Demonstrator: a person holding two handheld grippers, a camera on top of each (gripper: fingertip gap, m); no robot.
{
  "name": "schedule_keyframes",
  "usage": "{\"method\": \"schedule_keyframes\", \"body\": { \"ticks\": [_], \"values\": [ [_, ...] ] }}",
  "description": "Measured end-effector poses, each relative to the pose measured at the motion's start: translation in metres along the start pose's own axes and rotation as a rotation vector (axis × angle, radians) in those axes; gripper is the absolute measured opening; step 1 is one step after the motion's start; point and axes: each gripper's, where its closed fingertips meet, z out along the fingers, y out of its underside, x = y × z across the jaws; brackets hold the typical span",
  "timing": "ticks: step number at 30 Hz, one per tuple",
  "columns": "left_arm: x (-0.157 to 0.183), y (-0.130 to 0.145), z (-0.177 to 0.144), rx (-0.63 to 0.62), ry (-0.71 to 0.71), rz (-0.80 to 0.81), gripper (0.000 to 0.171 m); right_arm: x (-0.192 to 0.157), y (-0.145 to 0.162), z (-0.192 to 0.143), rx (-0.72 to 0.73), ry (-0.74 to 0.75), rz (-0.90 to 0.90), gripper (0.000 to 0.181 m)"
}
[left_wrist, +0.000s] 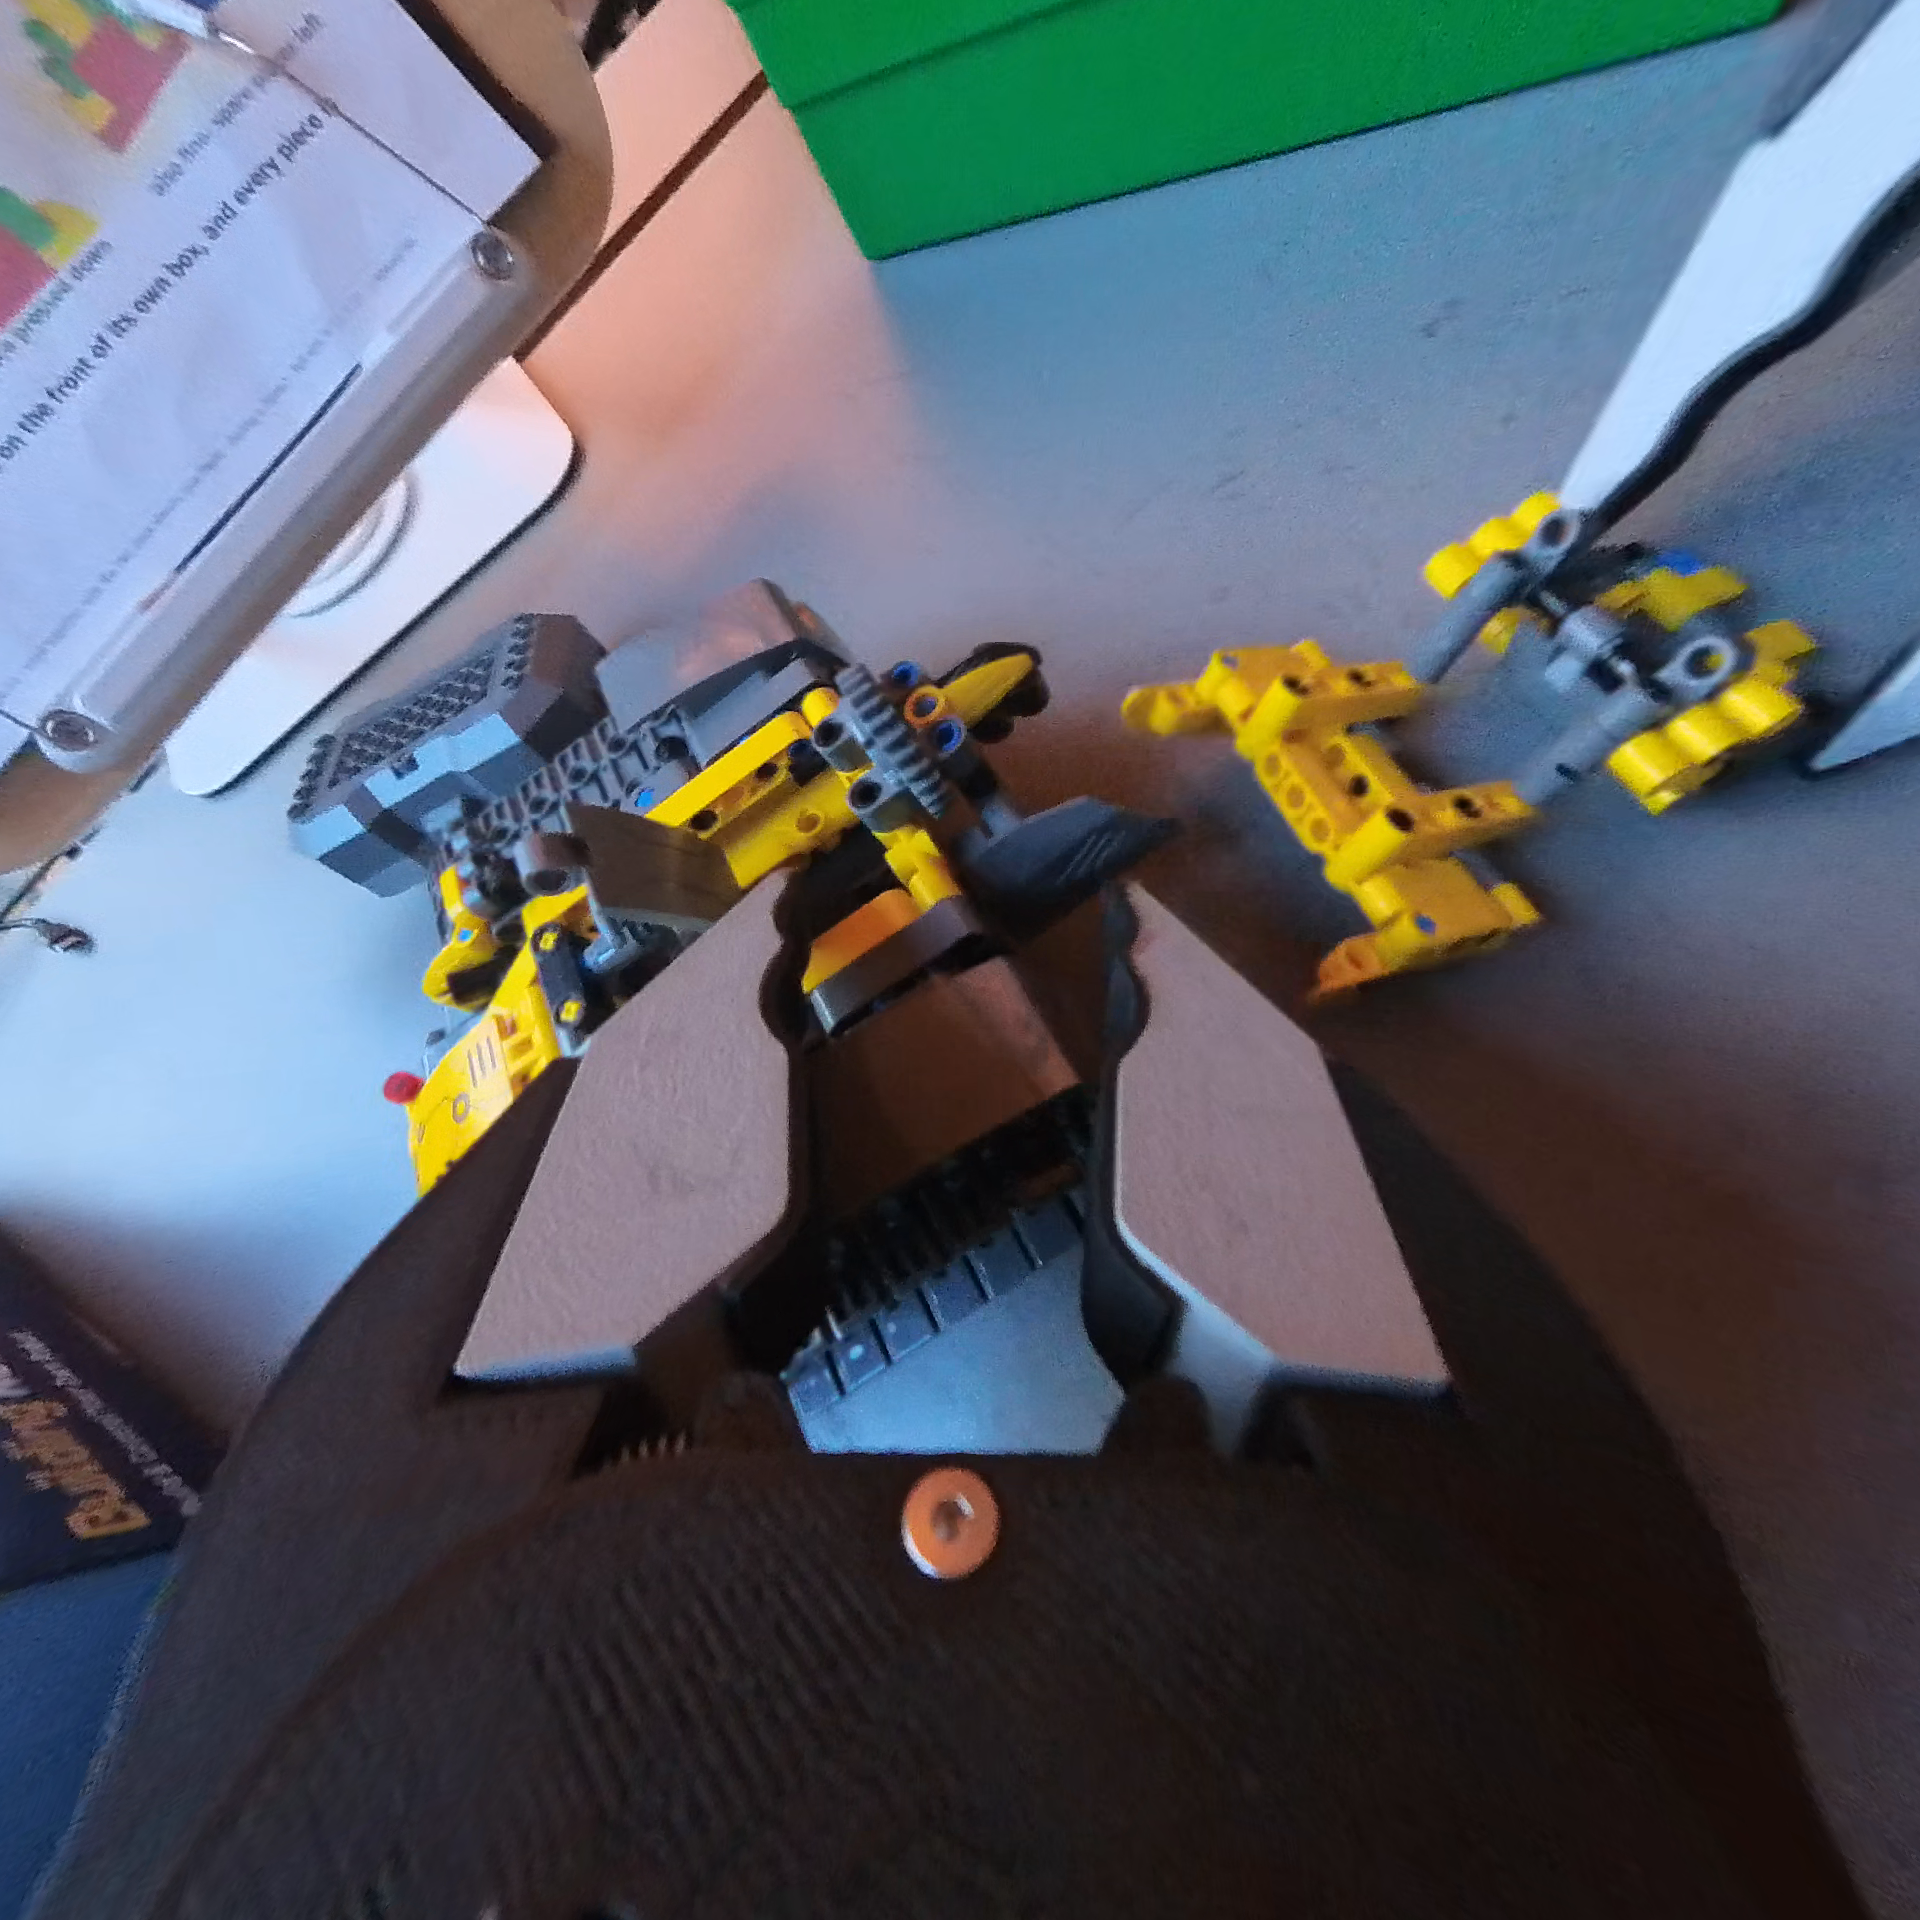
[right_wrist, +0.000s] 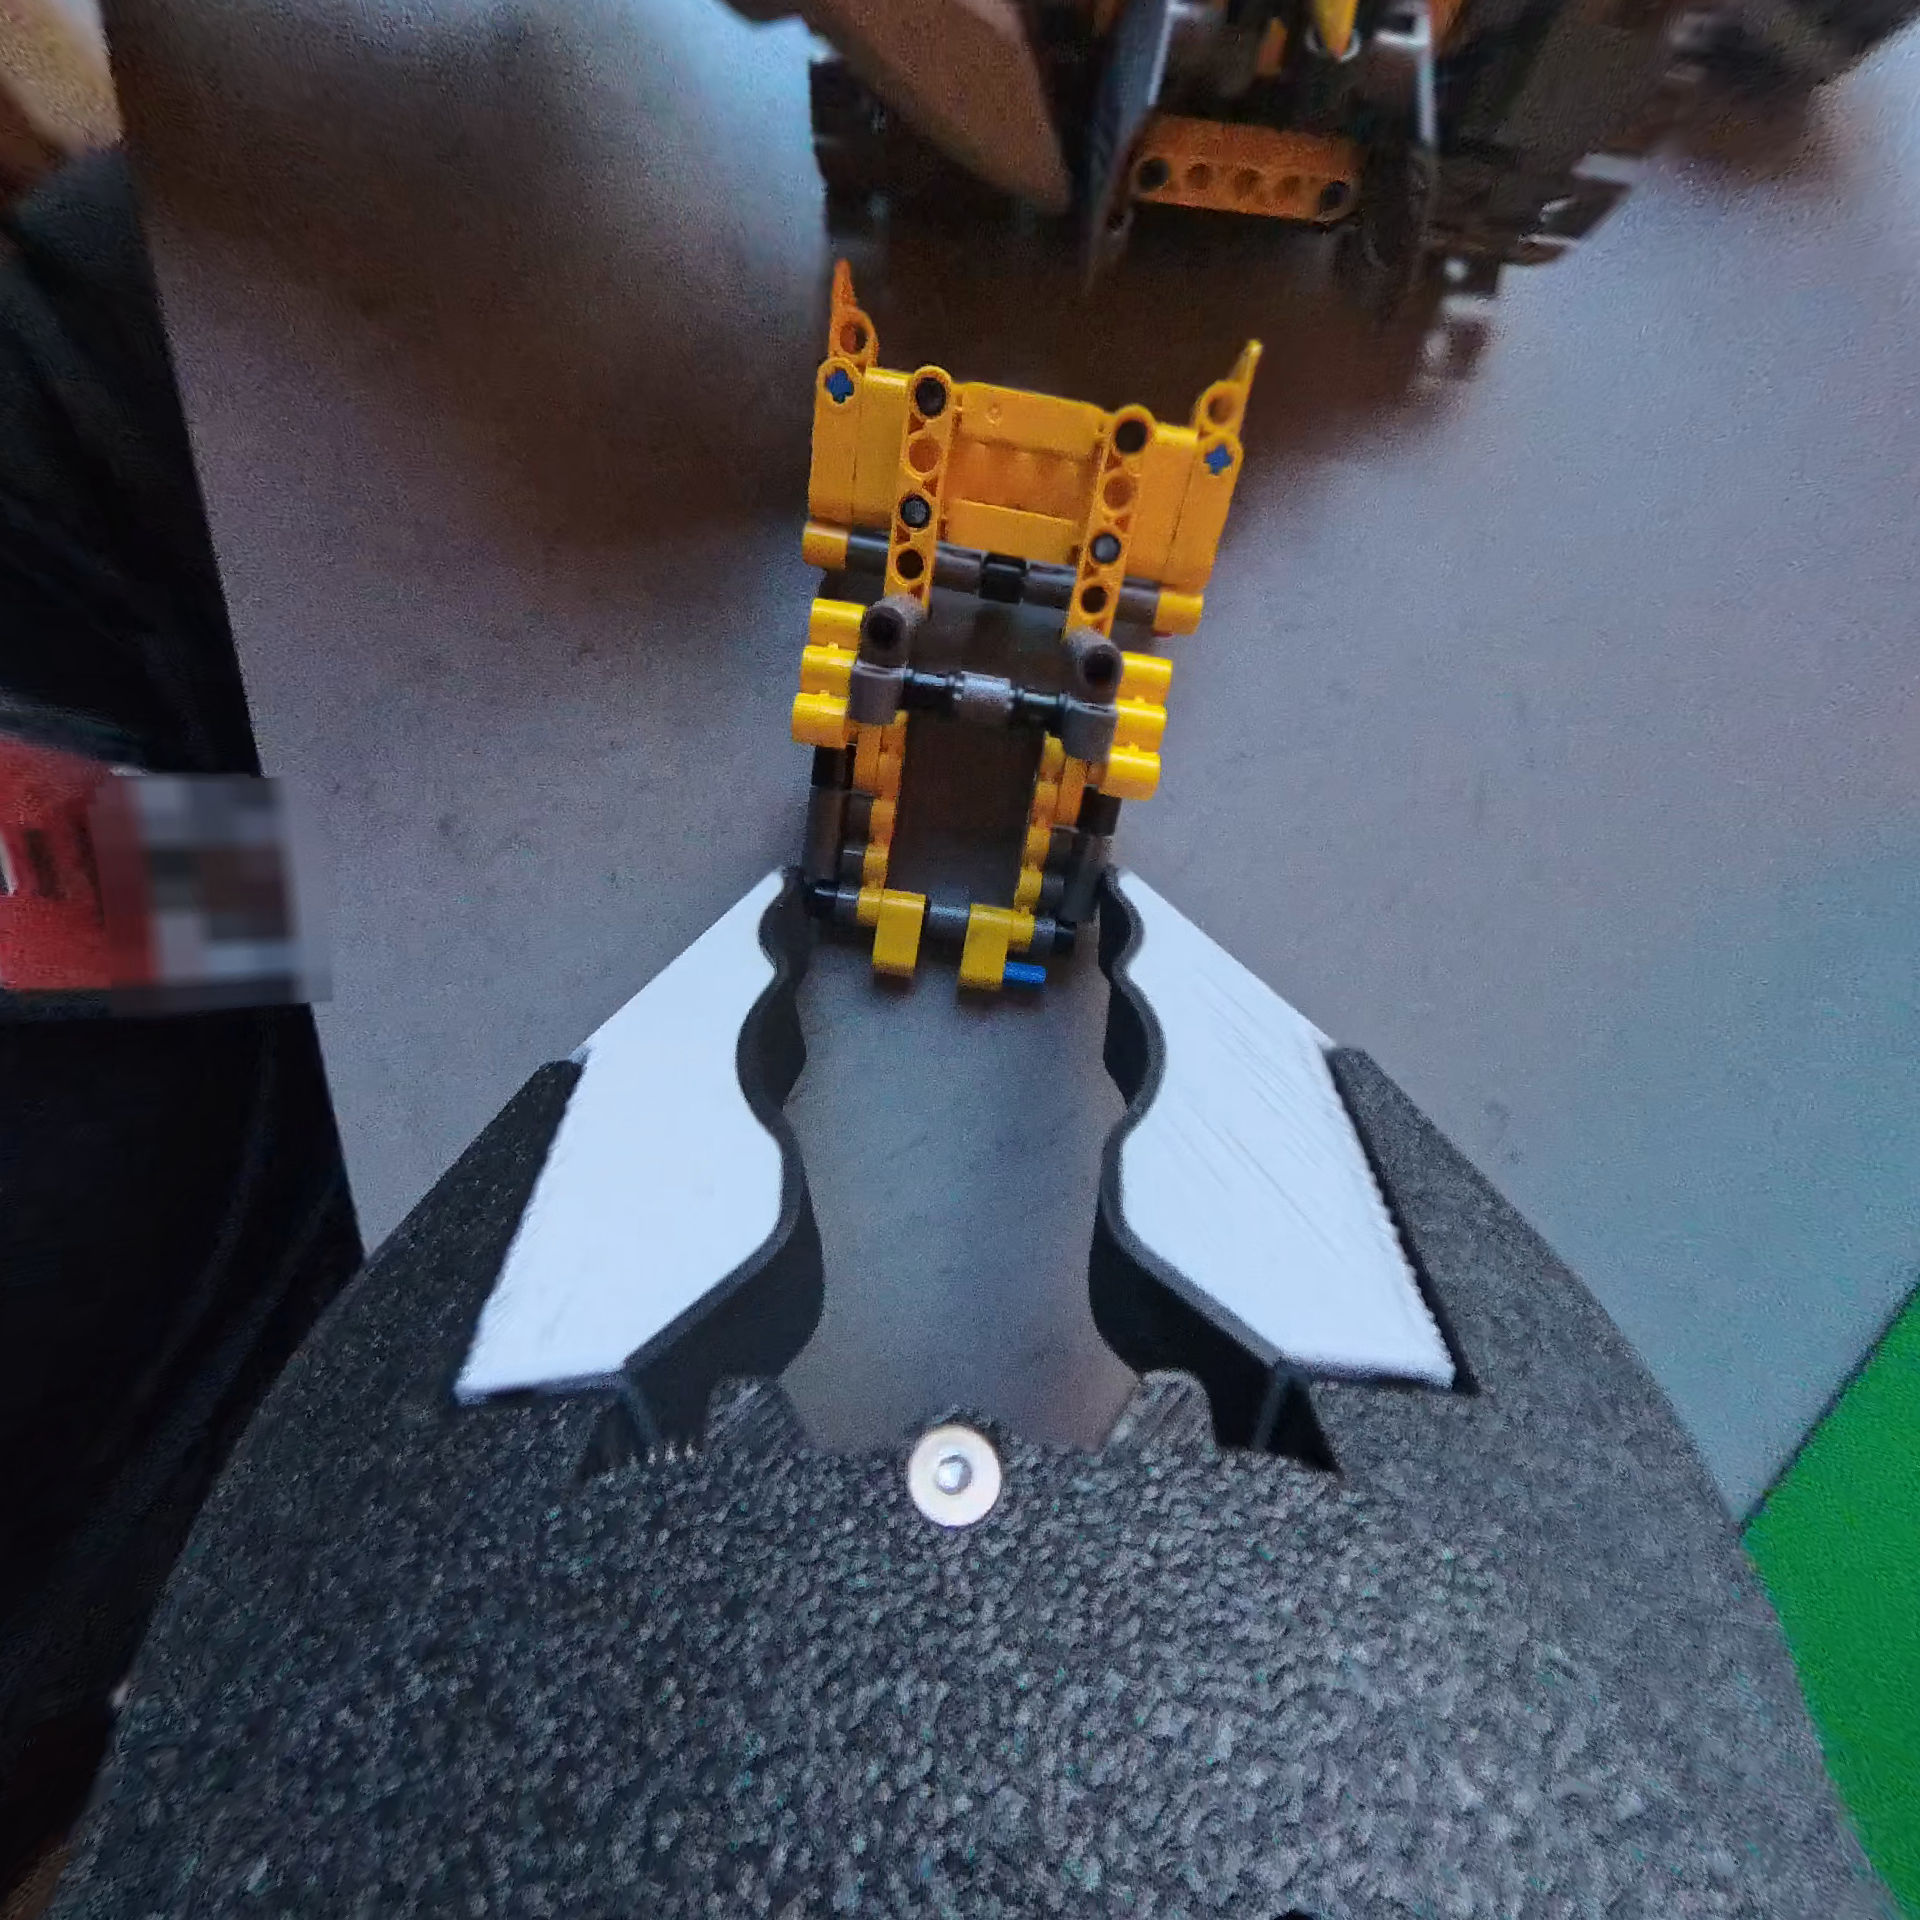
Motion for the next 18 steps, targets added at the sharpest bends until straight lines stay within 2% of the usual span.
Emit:
{"method": "schedule_keyframes", "body": {
  "ticks": [3, 5, 8, 11, 15, 18],
  "values": [
    [0.000, 0.001, 0.001, -0.008, -0.002, 0.028, 0.057, -0.001, 0.007, -0.005, 0.018, 0.030, 0.083, 0.053],
    [0.000, 0.002, -0.001, -0.027, 0.000, 0.033, 0.056, 0.004, 0.011, -0.012, -0.004, 0.073, 0.074, 0.053],
    [0.003, -0.002, -0.010, -0.028, 0.047, -0.005, 0.056, 0.001, -0.003, -0.026, 0.068, 0.083, 0.064, 0.054],
    [0.005, -0.021, -0.029, 0.036, 0.084, -0.039, 0.057, 0.004, -0.017, -0.045, 0.141, 0.128, 0.073, 0.058],
    [0.011, -0.044, -0.056, 0.114, 0.159, -0.079, 0.065, 0.012, -0.029, -0.076, 0.202, 0.225, 0.087, 0.064],
    [-0.008, -0.060, -0.088, 0.155, 0.106, -0.103, 0.070, 0.005, -0.046, -0.106, 0.284, 0.260, 0.122, 0.065]
  ]
}}
